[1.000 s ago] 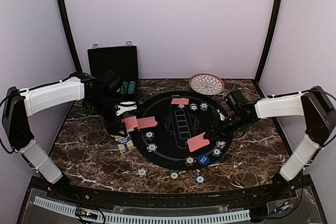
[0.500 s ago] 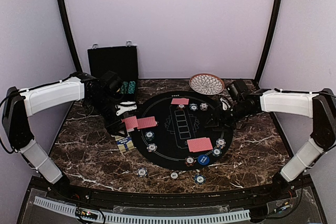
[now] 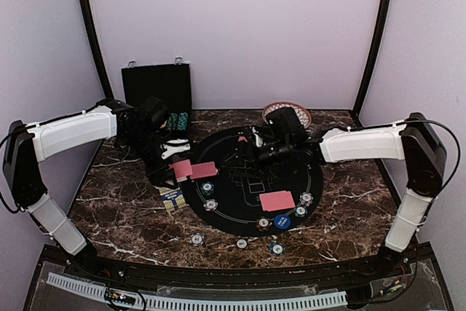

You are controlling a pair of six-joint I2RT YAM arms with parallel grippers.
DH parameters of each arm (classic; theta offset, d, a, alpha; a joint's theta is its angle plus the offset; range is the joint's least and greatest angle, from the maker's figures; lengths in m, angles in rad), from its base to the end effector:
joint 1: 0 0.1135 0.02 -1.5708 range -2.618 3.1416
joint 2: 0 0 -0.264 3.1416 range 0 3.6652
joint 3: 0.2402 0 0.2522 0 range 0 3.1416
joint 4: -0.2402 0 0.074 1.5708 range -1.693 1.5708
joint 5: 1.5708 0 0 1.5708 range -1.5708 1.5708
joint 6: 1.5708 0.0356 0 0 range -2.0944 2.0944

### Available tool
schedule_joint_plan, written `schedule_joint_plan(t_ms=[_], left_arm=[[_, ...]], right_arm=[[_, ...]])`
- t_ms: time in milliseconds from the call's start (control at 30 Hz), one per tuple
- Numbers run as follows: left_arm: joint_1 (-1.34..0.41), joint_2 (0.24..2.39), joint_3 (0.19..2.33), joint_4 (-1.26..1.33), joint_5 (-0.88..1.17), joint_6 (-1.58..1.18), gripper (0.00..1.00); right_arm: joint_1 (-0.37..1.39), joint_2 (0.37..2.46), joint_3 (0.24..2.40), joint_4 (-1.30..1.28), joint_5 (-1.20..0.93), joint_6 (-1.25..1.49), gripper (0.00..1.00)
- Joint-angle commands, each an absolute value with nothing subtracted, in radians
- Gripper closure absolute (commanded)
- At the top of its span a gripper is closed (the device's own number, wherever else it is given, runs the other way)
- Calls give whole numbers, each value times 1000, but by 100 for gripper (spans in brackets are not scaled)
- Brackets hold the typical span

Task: Distribute texas hold em gaming equipment

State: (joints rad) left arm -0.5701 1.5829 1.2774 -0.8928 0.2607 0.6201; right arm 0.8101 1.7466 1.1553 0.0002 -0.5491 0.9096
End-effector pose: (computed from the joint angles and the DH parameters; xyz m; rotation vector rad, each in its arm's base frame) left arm 0.2596 -0.1774 0.2601 1.5940 2.2337 -0.3466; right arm 0.2552 0.2951 0.2285 -0.2497 2.5057 1.4638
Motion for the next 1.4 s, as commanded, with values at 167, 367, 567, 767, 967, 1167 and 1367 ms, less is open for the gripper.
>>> schedule_joint_plan(t_ms=[167, 367, 567, 767, 967, 1167, 1367], left_arm=[[-567, 1553, 1321, -917, 287, 612, 88], [-567, 1556, 1318, -918, 287, 614, 88], [-567, 1557, 1315, -916, 288, 614, 88], [-568, 1556, 1315, -915, 288, 614, 88], [-567, 1552, 1315, -919, 288, 616, 88], [-568, 1549, 1315, -923, 288, 615, 88], [-568, 1548, 1313, -926, 290, 615, 88]], right_arm=[[913, 1932, 1348, 232, -647, 1048, 21], [947, 1996, 1398, 274, -668, 1084, 21], [956, 2021, 1418, 293, -677, 1100, 21], [957, 2045, 1429, 311, -693, 1118, 21], [957, 2066, 1443, 309, -700, 1122, 22], [952, 2096, 1464, 286, -690, 1114, 23], [937, 2135, 1501, 285, -680, 1121, 23]])
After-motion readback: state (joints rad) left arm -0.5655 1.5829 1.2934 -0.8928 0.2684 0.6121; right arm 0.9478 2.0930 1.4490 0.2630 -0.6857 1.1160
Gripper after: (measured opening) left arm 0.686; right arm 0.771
